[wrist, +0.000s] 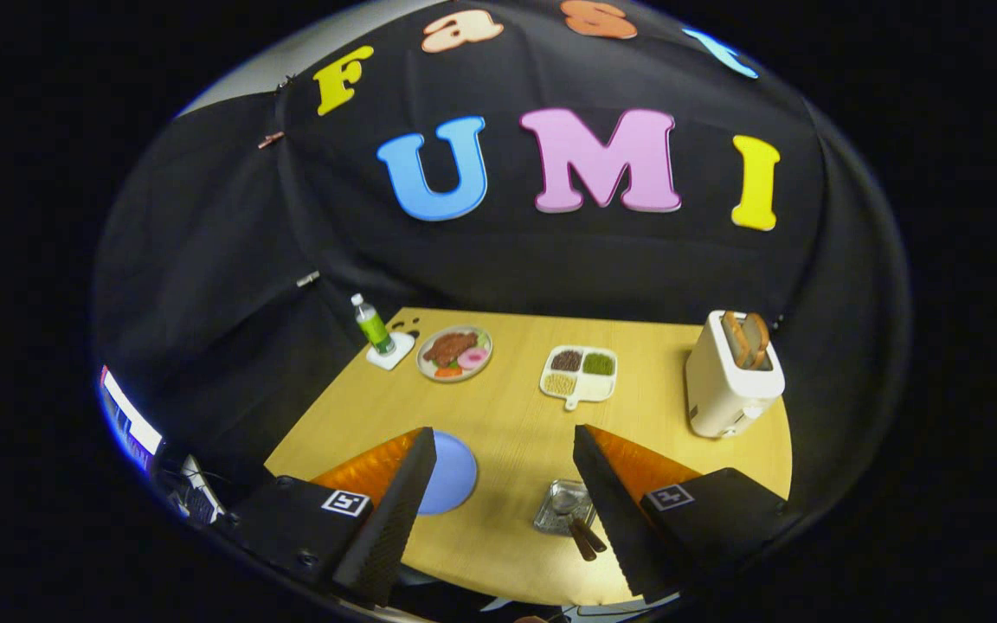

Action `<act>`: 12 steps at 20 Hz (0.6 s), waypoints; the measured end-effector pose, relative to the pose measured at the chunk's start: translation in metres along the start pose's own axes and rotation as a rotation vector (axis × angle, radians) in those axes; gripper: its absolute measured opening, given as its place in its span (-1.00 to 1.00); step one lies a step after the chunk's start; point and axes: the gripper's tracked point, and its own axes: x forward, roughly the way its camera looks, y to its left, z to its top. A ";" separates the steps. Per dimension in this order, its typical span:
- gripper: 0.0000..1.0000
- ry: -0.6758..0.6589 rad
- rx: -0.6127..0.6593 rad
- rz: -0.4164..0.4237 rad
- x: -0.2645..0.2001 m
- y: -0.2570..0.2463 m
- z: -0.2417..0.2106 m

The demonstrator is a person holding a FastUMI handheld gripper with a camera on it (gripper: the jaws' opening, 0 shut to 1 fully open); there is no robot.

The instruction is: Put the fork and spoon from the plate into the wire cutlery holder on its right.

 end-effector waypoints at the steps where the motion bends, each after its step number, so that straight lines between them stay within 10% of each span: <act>1: 0.97 -0.073 0.010 -0.031 -0.009 -0.008 0.014; 12: 0.97 -0.341 0.042 -0.244 -0.052 -0.078 0.067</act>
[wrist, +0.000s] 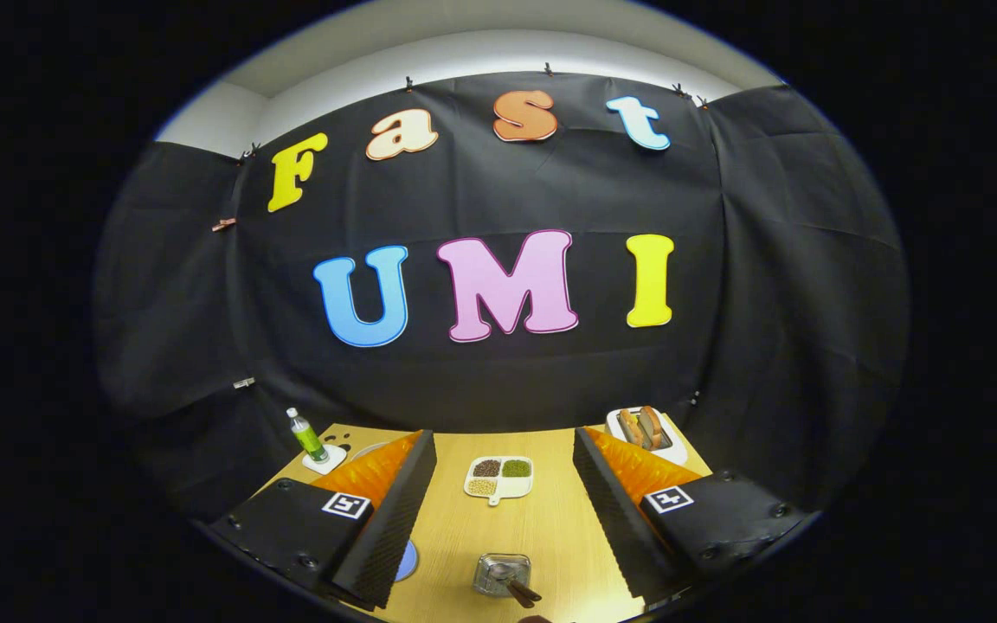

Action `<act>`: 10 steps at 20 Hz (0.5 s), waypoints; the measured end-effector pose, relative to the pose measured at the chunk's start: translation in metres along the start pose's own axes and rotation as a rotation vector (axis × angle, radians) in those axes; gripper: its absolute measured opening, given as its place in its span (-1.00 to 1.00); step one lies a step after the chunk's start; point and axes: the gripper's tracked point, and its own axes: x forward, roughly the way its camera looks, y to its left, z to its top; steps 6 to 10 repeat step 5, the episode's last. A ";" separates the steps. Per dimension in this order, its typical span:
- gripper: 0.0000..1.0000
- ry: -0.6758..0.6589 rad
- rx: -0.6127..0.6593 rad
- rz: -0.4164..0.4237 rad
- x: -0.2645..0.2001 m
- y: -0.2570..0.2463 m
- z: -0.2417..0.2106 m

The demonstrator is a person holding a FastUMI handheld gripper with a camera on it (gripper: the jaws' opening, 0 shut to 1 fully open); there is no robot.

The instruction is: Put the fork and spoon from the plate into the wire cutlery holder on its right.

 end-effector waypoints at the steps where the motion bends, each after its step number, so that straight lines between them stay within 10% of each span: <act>1: 0.97 -0.002 0.002 -0.017 0.000 -0.006 0.001; 10: 0.97 -0.015 0.002 -0.035 0.003 -0.012 0.005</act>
